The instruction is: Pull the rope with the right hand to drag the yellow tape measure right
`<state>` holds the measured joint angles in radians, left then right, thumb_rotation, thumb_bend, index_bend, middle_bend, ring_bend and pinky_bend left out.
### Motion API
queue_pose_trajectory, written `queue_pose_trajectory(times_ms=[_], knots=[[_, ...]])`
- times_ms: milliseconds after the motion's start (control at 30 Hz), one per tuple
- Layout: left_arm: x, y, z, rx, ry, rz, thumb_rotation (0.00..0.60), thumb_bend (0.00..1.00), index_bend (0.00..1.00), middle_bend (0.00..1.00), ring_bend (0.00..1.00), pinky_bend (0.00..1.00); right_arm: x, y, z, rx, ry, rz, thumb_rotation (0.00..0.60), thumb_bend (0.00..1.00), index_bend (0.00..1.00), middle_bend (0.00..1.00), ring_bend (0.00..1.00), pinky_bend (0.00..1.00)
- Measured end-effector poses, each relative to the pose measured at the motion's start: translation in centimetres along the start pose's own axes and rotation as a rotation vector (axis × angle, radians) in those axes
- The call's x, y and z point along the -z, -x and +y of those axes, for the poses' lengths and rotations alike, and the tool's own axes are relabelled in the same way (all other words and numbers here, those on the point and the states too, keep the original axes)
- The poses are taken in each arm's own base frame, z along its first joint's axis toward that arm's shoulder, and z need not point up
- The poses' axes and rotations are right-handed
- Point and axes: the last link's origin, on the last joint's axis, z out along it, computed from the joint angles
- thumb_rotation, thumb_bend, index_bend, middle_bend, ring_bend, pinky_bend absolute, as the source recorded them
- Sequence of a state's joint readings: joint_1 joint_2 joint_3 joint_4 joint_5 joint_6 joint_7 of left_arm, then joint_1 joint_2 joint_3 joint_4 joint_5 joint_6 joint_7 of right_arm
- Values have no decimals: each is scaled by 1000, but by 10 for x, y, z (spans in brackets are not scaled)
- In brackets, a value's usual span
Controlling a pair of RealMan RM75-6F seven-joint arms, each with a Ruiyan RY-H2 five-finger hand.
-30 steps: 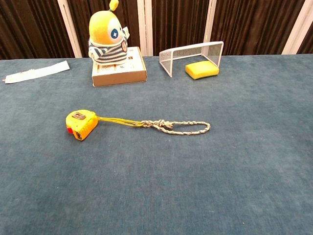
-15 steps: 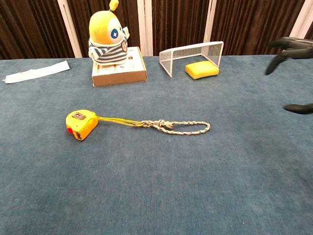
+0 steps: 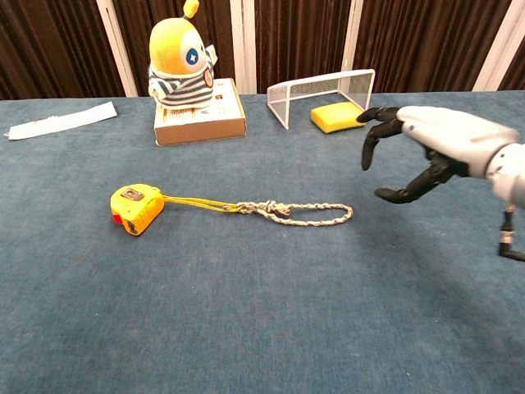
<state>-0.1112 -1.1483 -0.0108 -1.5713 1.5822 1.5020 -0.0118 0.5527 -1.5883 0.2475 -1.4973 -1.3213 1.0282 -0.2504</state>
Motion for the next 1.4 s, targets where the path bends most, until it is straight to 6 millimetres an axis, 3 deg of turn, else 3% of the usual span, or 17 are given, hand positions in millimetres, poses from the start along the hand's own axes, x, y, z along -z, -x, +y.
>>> queue_pose_trajectory(times_ms=[300,600,1400], knots=[[-2,0,-1,17,-6,-10,600,0,0,0,0,0,-25,33,-13,-19,37,-49,600,366,487,107,0,0],[-3,1,-2,26,-7,-17,600,0,0,0,0,0,-31,53,-9,-10,75,-77,600,403,519,109,0,0],[-4,2,1,28,-1,-19,600,0,0,0,0,0,-25,58,-5,-34,98,-67,600,406,544,113,0,0]])
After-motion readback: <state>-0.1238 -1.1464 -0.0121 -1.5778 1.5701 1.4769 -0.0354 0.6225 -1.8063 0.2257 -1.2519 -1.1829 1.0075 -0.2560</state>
